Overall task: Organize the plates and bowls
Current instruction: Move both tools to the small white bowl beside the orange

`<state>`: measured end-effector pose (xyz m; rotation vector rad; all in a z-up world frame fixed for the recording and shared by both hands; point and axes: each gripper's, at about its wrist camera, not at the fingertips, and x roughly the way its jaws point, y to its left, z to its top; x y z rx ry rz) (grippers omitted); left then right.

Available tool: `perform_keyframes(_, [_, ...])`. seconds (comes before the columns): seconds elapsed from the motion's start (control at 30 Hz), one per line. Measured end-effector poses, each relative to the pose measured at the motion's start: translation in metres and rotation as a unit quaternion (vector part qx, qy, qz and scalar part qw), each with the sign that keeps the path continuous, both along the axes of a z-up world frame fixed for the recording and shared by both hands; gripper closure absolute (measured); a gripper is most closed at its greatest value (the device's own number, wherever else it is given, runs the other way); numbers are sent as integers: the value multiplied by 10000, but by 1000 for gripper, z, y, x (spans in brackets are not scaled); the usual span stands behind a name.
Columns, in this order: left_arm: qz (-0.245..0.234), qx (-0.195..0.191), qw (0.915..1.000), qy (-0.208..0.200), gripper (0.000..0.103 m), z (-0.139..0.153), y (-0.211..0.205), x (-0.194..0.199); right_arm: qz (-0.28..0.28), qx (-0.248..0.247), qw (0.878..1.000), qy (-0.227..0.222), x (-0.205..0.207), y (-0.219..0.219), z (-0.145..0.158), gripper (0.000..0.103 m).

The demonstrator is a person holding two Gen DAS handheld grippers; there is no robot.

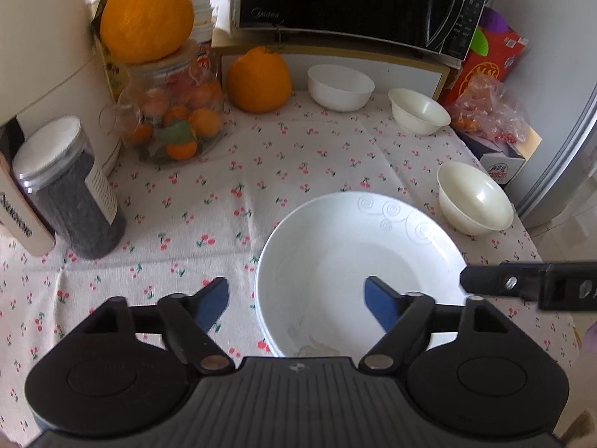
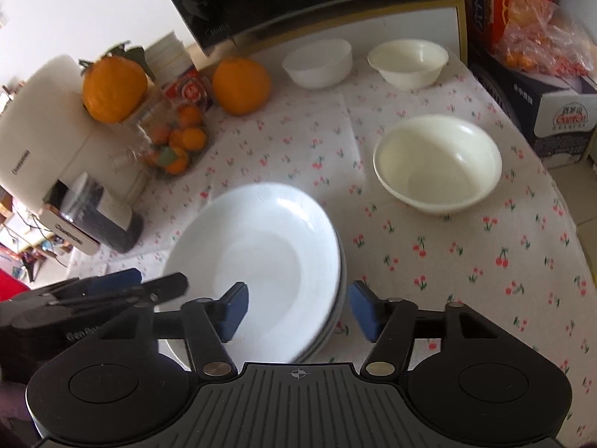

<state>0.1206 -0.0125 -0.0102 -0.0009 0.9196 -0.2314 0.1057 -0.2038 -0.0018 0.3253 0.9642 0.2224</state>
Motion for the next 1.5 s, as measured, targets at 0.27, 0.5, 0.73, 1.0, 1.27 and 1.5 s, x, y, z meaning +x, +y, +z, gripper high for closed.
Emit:
perform_keyframes(0.27, [159, -54, 9998, 56, 6, 8, -8, 25, -282, 85, 9990, -346, 23, -25, 30, 23])
perform_keyframes(0.5, [222, 11, 9998, 12, 1, 17, -24, 59, -536, -37, 9963, -664, 57, -53, 48, 17])
perform_keyframes(0.73, [138, 136, 9996, -227, 1, 23, -46, 106, -580, 130, 9958, -690, 109, -65, 41, 15])
perform_keyframes(1.0, [183, 251, 9988, -374, 1, 15, -61, 163, -406, 743, 9946, -596, 185, -70, 17, 10])
perform_keyframes(1.27, [597, -580, 9961, -301, 5, -9, -55, 217, -644, 2077, 9756, -289, 240, -79, -22, 10])
perform_keyframes(1.5, [621, -1287, 9895, -208, 16, -26, -59, 246, -1124, 3239, 9390, 264, 274, -88, -65, 11])
